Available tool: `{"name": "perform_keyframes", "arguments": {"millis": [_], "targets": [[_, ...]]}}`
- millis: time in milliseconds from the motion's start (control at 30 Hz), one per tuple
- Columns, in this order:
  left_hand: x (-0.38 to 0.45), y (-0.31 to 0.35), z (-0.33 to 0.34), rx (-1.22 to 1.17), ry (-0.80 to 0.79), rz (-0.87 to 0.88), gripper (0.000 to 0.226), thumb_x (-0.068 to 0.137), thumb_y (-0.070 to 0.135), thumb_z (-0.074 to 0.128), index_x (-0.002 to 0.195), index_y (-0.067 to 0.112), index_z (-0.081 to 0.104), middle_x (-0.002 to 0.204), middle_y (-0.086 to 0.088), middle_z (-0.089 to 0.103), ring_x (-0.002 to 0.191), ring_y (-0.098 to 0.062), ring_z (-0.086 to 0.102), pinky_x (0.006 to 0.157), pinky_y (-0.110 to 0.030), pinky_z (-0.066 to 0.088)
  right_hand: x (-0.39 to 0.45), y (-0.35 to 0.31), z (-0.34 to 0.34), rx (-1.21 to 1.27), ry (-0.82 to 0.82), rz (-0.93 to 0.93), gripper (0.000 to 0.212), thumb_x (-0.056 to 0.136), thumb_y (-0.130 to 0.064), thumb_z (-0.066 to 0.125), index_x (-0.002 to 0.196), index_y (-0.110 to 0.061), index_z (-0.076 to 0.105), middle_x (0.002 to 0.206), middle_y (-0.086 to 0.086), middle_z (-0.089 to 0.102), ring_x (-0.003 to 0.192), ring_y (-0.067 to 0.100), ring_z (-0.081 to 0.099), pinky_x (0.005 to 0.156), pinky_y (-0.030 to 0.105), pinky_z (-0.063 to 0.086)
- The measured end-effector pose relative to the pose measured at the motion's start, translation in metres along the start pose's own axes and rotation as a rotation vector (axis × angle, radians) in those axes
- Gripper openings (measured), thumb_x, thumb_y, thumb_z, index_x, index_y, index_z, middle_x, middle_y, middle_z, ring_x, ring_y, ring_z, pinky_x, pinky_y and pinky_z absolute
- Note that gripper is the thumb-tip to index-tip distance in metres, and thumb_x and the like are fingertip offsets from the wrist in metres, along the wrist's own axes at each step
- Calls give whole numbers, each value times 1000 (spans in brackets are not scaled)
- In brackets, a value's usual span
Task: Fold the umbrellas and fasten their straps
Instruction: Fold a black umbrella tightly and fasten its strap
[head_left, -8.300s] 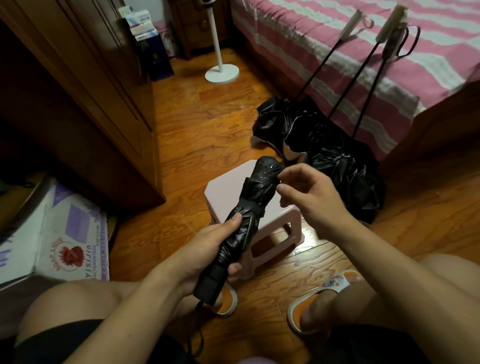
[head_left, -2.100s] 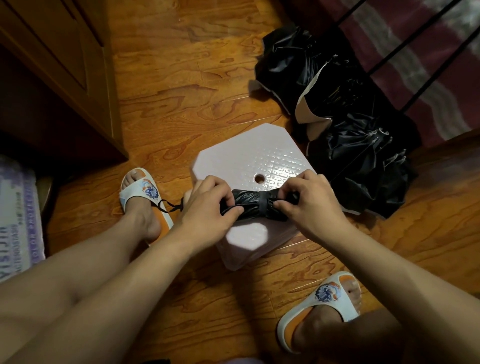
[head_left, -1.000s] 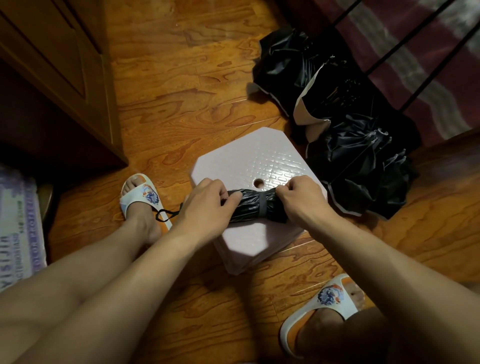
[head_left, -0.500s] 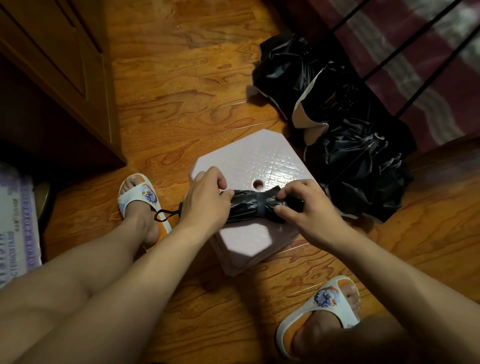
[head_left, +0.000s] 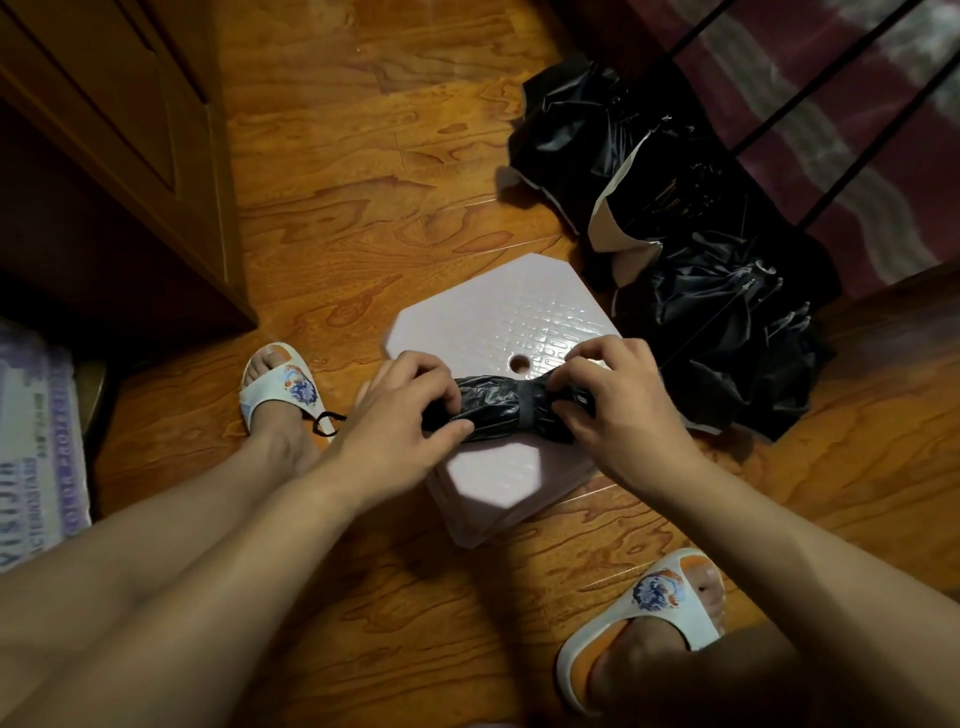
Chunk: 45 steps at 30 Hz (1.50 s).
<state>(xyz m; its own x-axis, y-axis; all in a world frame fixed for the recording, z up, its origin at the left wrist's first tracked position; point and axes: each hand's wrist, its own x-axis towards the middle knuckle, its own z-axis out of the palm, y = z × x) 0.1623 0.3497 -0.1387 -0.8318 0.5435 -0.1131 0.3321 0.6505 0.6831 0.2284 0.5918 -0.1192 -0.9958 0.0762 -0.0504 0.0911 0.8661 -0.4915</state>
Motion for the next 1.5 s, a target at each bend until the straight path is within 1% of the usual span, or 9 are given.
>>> {"name": "perform_keyframes", "arguments": {"millis": [200, 433, 667, 800, 900, 1033, 1233, 1367, 1500], "targets": [[3, 2, 5, 24, 4, -52, 18, 94, 35, 65, 83, 36, 51, 111, 14, 51, 111, -8, 44, 93, -35, 30, 0, -2, -4, -147, -17, -98, 24, 81, -24, 80, 103, -23, 72, 115, 0, 55, 110, 26, 45, 80, 52, 51], [5, 5, 4, 61, -25, -77, 14, 97, 33, 62, 88, 30, 52, 109, 11, 52, 108, -12, 46, 89, -34, 28, 3, -6, -10, -156, -92, -76, 21, 84, -33, 78, 101, -25, 68, 115, -3, 51, 107, 21, 41, 84, 46, 47], [5, 3, -2, -11, -49, -49, 16, 94, 36, 64, 84, 34, 52, 108, 15, 51, 104, -10, 49, 100, -48, 41, 15, -9, -12, 20, -210, 179, 14, 96, -30, 67, 83, -26, 63, 111, -2, 52, 111, 23, 46, 95, 48, 46], [4, 5, -4, -45, -46, -47, 16, 87, 52, 56, 86, 36, 56, 109, 20, 51, 106, -7, 50, 101, -50, 42, 21, -8, -12, 146, -216, 303, 18, 100, -23, 61, 91, -13, 73, 113, 4, 54, 109, 25, 52, 96, 48, 48], [7, 4, -4, -89, -29, -111, 12, 95, 35, 62, 85, 30, 59, 112, 12, 53, 110, -15, 52, 102, -50, 42, 19, -13, -9, 87, -188, 297, 21, 100, -30, 58, 87, -17, 70, 112, 4, 54, 109, 25, 49, 94, 44, 46], [10, 12, 7, 42, 33, -183, 21, 99, 29, 56, 80, 28, 48, 95, 9, 51, 94, -17, 50, 92, -43, 38, 14, -17, -2, 15, -153, 243, 30, 95, -41, 64, 73, -24, 54, 102, 1, 51, 100, 22, 43, 86, 37, 40], [20, 27, 16, 178, 83, -277, 20, 102, 34, 46, 85, 23, 46, 95, 5, 49, 90, -20, 49, 92, -41, 34, 29, -19, 4, 288, -113, 553, 42, 96, -27, 66, 57, -16, 56, 65, 4, 54, 72, 23, 53, 58, 31, 33], [22, 30, 17, 223, 80, -256, 20, 106, 38, 40, 91, 25, 43, 95, 6, 45, 98, -20, 49, 94, -40, 33, 33, -21, 2, 310, -68, 619, 35, 95, -27, 68, 63, -14, 65, 72, 8, 65, 80, 26, 61, 67, 34, 46], [25, 28, 14, 166, 77, -275, 15, 105, 35, 47, 93, 25, 44, 91, 10, 45, 92, -19, 50, 89, -39, 32, 31, -15, 5, 245, 8, 552, 15, 92, -25, 70, 80, -24, 61, 86, -3, 65, 90, 23, 62, 84, 47, 55]]}}
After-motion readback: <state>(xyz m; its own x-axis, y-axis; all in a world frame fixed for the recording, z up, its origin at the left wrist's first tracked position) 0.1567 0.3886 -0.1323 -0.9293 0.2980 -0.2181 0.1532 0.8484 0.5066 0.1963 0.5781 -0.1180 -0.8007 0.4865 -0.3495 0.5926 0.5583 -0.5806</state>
